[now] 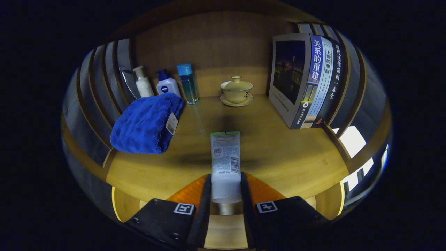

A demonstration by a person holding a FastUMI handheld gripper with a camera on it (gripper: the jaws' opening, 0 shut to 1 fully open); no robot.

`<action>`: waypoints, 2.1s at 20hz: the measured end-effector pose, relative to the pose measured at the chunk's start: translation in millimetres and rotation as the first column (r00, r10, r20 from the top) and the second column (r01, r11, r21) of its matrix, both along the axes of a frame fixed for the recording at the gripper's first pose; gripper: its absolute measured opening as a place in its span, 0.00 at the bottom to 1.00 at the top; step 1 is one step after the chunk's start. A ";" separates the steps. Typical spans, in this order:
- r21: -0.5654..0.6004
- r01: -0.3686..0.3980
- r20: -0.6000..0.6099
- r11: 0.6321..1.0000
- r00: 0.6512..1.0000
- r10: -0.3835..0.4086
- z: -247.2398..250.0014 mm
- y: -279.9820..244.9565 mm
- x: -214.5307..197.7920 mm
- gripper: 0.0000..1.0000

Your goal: Pull open the drawer, take out the items inside it, and place them on the countertop above the cabinet.

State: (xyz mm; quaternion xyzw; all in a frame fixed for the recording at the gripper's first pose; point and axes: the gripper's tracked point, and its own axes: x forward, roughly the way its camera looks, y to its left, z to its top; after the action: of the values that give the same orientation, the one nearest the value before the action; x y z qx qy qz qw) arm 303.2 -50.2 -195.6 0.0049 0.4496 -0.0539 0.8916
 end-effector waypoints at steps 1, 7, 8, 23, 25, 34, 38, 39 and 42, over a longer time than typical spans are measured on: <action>0.001 -0.006 0.005 1.000 1.000 0.006 0.4 1.8 2.2 0.52; -0.003 0.002 0.004 1.000 1.000 -0.002 1.2 -1.2 1.0 0.84; -0.004 0.005 0.007 1.000 1.000 -0.005 1.2 -1.8 1.3 0.87; 0.045 -0.131 0.465 0.990 0.880 0.095 144.8 -4.0 -108.2 0.94; 0.039 -0.137 0.512 0.990 0.853 0.098 146.8 0.3 -139.4 0.94; -0.051 -0.038 0.573 0.998 0.818 0.061 83.0 -0.3 -238.7 0.94; -0.097 -0.033 0.580 0.995 0.811 0.084 63.1 9.2 -260.6 0.95; -0.125 -0.017 0.587 0.992 0.805 0.088 59.3 8.3 -264.1 0.95; -0.231 -0.031 0.591 0.972 0.790 0.166 33.4 14.5 -274.3 0.96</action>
State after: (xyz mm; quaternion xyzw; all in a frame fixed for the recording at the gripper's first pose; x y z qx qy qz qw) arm 28.8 -35.7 -162.1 -0.0954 0.1319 -0.0498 0.9854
